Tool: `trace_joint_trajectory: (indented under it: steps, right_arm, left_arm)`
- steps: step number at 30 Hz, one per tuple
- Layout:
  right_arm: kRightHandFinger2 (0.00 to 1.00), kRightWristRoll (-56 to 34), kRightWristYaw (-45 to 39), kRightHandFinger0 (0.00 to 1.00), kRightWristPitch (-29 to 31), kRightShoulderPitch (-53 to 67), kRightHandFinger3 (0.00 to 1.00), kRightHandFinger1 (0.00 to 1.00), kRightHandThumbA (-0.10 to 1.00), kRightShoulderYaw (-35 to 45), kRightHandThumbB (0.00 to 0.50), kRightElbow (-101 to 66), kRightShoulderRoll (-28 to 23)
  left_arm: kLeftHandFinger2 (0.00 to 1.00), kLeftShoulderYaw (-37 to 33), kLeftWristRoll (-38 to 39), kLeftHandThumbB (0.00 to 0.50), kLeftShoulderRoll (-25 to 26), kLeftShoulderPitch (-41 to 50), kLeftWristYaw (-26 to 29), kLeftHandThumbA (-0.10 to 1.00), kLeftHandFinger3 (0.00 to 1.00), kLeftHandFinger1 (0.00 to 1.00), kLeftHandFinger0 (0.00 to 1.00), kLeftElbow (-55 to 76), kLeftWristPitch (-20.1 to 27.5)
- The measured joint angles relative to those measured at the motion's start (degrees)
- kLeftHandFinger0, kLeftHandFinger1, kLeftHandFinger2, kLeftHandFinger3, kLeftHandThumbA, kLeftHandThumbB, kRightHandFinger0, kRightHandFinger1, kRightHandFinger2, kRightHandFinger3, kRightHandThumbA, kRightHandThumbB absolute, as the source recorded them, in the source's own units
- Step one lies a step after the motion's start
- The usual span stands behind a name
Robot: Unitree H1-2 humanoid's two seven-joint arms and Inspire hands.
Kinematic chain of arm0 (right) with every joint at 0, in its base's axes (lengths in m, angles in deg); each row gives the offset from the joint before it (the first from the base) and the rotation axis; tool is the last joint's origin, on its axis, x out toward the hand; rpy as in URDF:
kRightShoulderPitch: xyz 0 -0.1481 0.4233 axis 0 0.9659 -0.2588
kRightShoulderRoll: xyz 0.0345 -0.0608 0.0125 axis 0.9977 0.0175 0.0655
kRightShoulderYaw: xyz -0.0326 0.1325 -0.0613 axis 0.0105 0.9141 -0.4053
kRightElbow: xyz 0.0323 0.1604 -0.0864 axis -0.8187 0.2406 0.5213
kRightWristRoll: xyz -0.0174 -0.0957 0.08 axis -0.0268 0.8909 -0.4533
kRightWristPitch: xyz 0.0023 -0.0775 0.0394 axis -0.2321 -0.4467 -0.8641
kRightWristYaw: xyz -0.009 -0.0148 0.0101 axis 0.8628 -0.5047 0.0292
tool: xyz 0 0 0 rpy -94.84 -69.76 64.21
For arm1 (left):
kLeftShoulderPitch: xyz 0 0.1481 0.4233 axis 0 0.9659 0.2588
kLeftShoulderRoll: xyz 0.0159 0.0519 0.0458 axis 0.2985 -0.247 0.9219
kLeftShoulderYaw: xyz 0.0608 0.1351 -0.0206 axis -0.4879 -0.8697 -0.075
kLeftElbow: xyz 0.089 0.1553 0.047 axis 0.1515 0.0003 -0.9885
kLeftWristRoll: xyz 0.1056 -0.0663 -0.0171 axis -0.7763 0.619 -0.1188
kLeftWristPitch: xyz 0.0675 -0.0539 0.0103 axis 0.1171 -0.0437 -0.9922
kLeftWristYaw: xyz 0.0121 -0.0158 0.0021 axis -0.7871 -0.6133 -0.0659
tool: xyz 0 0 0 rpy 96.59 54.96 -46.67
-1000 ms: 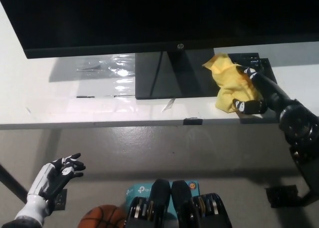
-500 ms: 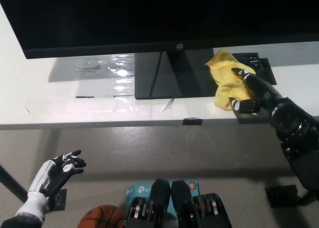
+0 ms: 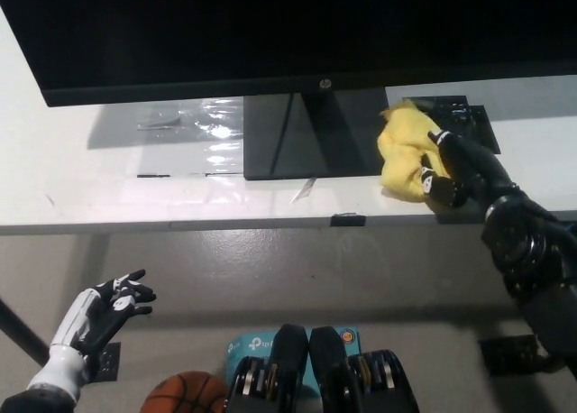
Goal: The robot uses its right hand to pick up the cloth kept in the middle of the desk and use it to wipe the monitor in the middle of the desk by swiping its screen twice
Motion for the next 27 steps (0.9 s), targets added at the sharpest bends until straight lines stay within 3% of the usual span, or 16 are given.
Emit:
trace_joint_trajectory:
  steps: [1,3,4,8,9,10,11,13,15,17,22,26,27]
  right_arm:
    - [0.45,0.28,0.97,0.00,0.68,0.31,0.11,0.23,-0.10,0.00,0.000,0.19,0.16]
    - [0.45,0.96,3.04,0.00,1.95,0.95,0.11,0.22,-0.10,0.00,0.000,0.62,0.57]
    - [0.46,1.33,4.25,0.00,2.71,1.21,0.16,0.22,-0.10,0.00,0.000,0.89,0.78]
    - [0.44,2.85,7.92,0.00,5.17,1.94,0.09,0.20,-0.10,0.04,0.018,1.02,1.22]
    - [0.44,3.12,8.56,0.00,5.66,2.04,0.09,0.20,-0.10,0.10,0.017,1.06,1.36]
    - [0.41,3.29,9.05,0.00,6.00,2.10,0.20,0.17,-0.10,0.16,0.015,1.11,1.50]
    - [0.36,3.34,9.48,0.00,6.28,2.16,0.12,0.13,-0.10,0.38,0.033,1.12,1.70]
    - [0.36,3.23,10.13,0.00,6.93,2.35,0.17,0.12,-0.10,1.26,0.001,1.13,2.19]
    - [0.33,2.80,10.40,0.00,7.13,2.88,0.03,0.09,-0.10,2.92,0.000,0.94,3.02]
    - [0.34,2.19,10.75,0.00,7.16,3.74,0.00,0.08,-0.10,4.82,0.000,0.90,4.17]
    - [0.42,-0.05,12.69,0.00,8.80,6.47,0.16,0.09,-0.10,9.79,0.000,1.11,7.09]
    - [0.41,-2.29,14.52,0.00,10.49,8.29,0.11,0.09,-0.10,14.34,0.013,0.82,9.57]
    - [0.42,-3.08,14.92,0.00,10.99,8.47,0.12,0.12,-0.10,15.47,0.062,0.78,10.22]
  left_arm:
    - [0.88,0.00,0.00,0.015,0.00,0.00,-0.07,0.31,1.00,0.70,0.73,0.00,0.00]
    - [0.88,-0.02,0.00,0.014,0.00,0.00,-0.21,0.31,1.00,0.70,0.73,0.00,0.00]
    - [0.89,-0.03,0.00,0.017,0.00,0.00,-0.34,0.32,1.00,0.71,0.74,-0.01,0.00]
    - [0.88,-0.07,0.00,0.013,-0.01,0.01,-0.57,0.33,1.00,0.71,0.75,0.01,-0.02]
    - [0.87,-0.07,0.00,0.014,-0.01,0.01,-0.59,0.33,1.00,0.71,0.75,0.01,-0.02]
    - [0.88,-0.07,0.00,0.009,-0.01,0.01,-0.60,0.33,1.00,0.72,0.75,0.01,-0.02]
    - [0.88,-0.08,-0.01,0.013,-0.01,0.01,-0.61,0.34,1.00,0.72,0.76,0.01,-0.02]
    - [0.89,-0.15,-0.05,0.012,0.00,0.01,-0.62,0.35,1.00,0.72,0.76,0.00,-0.01]
    - [0.88,-0.24,-0.07,0.009,-0.01,0.03,-0.64,0.34,1.00,0.72,0.76,0.00,0.00]
    - [0.88,-0.28,-0.07,0.007,-0.01,0.06,-0.64,0.34,1.00,0.72,0.75,0.00,0.00]
    - [0.88,-0.36,-0.04,0.020,-0.01,0.11,-0.72,0.34,1.00,0.71,0.76,-0.01,0.00]
    - [0.87,-0.37,-0.01,0.011,-0.01,0.14,-0.80,0.33,1.00,0.71,0.75,-0.10,0.02]
    - [0.87,-0.36,-0.01,0.004,0.00,0.18,-0.81,0.33,1.00,0.72,0.76,-0.14,0.02]
